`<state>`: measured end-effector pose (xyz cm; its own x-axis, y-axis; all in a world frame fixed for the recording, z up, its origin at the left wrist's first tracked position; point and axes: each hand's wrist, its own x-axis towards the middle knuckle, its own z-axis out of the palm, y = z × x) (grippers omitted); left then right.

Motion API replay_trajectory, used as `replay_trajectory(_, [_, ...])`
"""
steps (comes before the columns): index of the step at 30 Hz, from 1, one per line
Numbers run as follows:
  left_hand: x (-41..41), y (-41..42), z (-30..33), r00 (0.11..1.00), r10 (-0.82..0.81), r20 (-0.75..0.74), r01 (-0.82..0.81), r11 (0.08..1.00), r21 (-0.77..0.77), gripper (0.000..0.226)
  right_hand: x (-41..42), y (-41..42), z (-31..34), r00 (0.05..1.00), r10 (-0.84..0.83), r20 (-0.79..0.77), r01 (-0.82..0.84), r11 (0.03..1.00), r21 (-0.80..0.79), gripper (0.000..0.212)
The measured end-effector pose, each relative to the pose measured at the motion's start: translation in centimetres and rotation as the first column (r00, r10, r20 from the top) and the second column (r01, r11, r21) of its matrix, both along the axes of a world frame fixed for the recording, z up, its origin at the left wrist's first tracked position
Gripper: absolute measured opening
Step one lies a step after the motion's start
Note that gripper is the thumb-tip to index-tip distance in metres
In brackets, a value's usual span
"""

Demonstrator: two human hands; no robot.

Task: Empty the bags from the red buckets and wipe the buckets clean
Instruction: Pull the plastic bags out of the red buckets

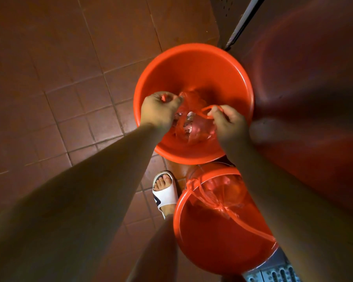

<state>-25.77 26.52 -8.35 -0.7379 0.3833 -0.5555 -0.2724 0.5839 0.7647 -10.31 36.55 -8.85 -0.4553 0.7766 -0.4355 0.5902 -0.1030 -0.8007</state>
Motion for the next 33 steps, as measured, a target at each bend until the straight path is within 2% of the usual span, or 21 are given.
replay_trajectory(5, [0.1, 0.5, -0.5, 0.964, 0.134, 0.228, -0.160, 0.982, 0.097, 0.022, -0.7, 0.0, 0.5, 0.991, -0.085, -0.107, 0.067, 0.985, -0.162, 0.025])
replay_trajectory(10, [0.3, 0.1, -0.5, 0.924, 0.253, 0.287, -0.290, 0.952, 0.094, 0.029, -0.6, -0.6, 0.2, 0.985, -0.106, -0.139, 0.073, 0.973, -0.220, 0.032])
replay_trajectory(15, [0.0, 0.2, 1.1, 0.916, 0.174, 0.360, -0.205, 0.977, 0.051, 0.035, -0.4, -0.9, -0.1, 0.982, -0.103, -0.155, 0.069, 0.975, -0.213, 0.023])
replay_trajectory(17, [0.3, 0.2, 1.5, 0.905, 0.118, 0.408, -0.138, 0.990, 0.018, 0.032, -0.5, -1.1, 0.0, 0.989, -0.070, -0.129, 0.043, 0.979, -0.200, 0.026])
replay_trajectory(19, [1.0, 0.1, 1.9, 0.877, 0.056, 0.478, -0.059, 0.998, -0.010, 0.026, -0.6, -1.5, 0.3, 0.996, 0.031, -0.082, -0.043, 0.988, -0.150, 0.022])
replay_trajectory(22, [2.5, 0.4, 2.1, 0.826, 0.075, 0.559, -0.070, 0.997, -0.030, 0.029, -0.5, -2.7, 1.3, 0.976, 0.219, 0.000, -0.217, 0.971, -0.101, 0.025])
replay_trajectory(24, [3.3, 0.7, 2.0, 0.830, 0.079, 0.552, -0.052, 0.997, -0.063, 0.035, -0.2, -3.4, 2.1, 0.908, 0.414, 0.066, -0.416, 0.910, 0.009, 0.029])
replay_trajectory(25, [3.7, 0.7, 2.0, 0.841, 0.057, 0.537, -0.015, 0.997, -0.082, 0.036, 0.0, -3.6, 2.3, 0.847, 0.520, 0.108, -0.528, 0.847, 0.064, 0.029])
replay_trajectory(28, [4.6, 0.2, 1.9, 0.894, -0.044, 0.446, 0.097, 0.991, -0.097, 0.025, 1.4, -3.9, 3.1, 0.667, 0.711, 0.222, -0.741, 0.665, 0.094, 0.043])
replay_trajectory(30, [5.0, -0.3, 1.9, 0.919, -0.011, 0.395, 0.033, 0.998, -0.051, 0.026, 3.4, -4.0, 3.9, 0.696, 0.697, 0.169, -0.715, 0.694, 0.081, 0.055])
replay_trajectory(33, [5.4, -1.0, 2.1, 0.951, 0.024, 0.309, -0.031, 0.999, 0.019, 0.034, 8.3, -4.0, 4.0, 0.826, 0.547, 0.139, -0.551, 0.834, -0.007, 0.051])
